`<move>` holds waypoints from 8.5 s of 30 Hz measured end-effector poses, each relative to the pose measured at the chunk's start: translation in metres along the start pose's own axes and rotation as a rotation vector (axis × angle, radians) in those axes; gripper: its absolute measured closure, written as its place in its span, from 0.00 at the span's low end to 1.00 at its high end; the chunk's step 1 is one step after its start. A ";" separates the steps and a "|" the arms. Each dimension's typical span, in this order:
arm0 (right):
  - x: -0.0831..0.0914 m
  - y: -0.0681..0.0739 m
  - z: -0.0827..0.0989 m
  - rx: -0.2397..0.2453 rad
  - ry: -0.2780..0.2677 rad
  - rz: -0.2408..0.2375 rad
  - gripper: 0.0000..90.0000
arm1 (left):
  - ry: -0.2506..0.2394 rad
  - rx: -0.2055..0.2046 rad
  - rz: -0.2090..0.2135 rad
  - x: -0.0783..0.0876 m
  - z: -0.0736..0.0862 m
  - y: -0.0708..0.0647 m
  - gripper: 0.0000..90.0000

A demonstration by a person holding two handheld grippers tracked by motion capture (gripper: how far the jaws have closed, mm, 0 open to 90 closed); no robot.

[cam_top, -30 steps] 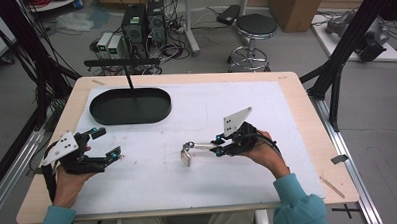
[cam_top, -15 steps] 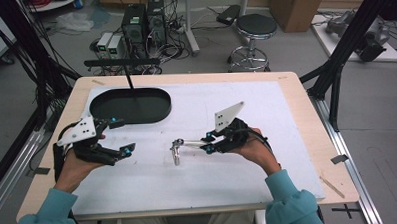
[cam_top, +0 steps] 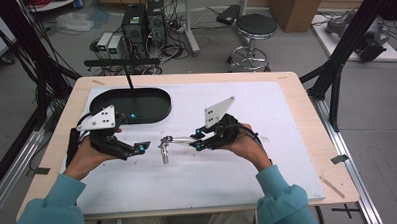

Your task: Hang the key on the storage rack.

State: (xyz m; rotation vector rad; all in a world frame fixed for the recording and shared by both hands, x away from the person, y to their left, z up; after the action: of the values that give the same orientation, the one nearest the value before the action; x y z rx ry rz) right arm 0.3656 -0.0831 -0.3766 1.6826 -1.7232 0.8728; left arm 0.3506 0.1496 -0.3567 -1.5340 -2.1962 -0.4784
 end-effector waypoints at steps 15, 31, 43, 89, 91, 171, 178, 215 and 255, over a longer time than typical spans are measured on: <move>-0.002 -0.001 -0.017 0.032 -0.019 -0.004 0.83 | 0.073 -0.062 0.085 -0.019 -0.013 -0.008 0.17; -0.006 0.001 -0.021 0.047 -0.005 -0.012 0.83 | 0.169 -0.151 0.134 -0.030 -0.015 -0.016 0.40; -0.009 0.002 -0.021 0.056 0.007 -0.015 0.83 | 0.242 -0.170 0.134 -0.036 -0.019 -0.019 0.50; -0.010 0.001 -0.018 0.073 0.028 -0.007 0.82 | 0.370 -0.169 0.108 -0.041 -0.017 -0.022 0.83; -0.011 0.001 -0.018 0.068 0.022 -0.012 0.81 | 0.371 -0.168 0.110 -0.041 -0.018 -0.022 0.83; 0.079 0.024 0.171 -0.487 -0.595 0.776 0.01 | -0.027 0.272 -0.394 -0.013 -0.032 0.137 0.83; 0.076 0.025 0.173 -0.486 -0.602 0.778 0.01 | -0.020 0.304 -0.392 -0.021 -0.027 0.144 0.83; 0.065 0.022 0.182 -0.506 -0.575 0.784 0.01 | -0.054 0.414 -0.454 -0.030 -0.008 0.172 0.82; 0.056 0.022 0.188 -0.527 -0.552 0.784 0.01 | 0.046 0.411 -0.505 -0.060 0.008 0.176 0.82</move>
State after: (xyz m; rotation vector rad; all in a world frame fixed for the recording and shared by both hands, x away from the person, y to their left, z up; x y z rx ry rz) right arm 0.3490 -0.2651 -0.4516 0.9151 -2.7665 0.1722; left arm 0.5338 0.1644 -0.3873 -0.7504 -2.4468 -0.1809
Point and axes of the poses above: each handheld gripper's, and its own axes: x roughly backward along the jaws, z roughly out of its underside, y roughly to its left, the point moved 6 cm from there along -x, roughly forward along the jaws, and after that the axes turned 12 degrees about y, right-handed, at the moved point
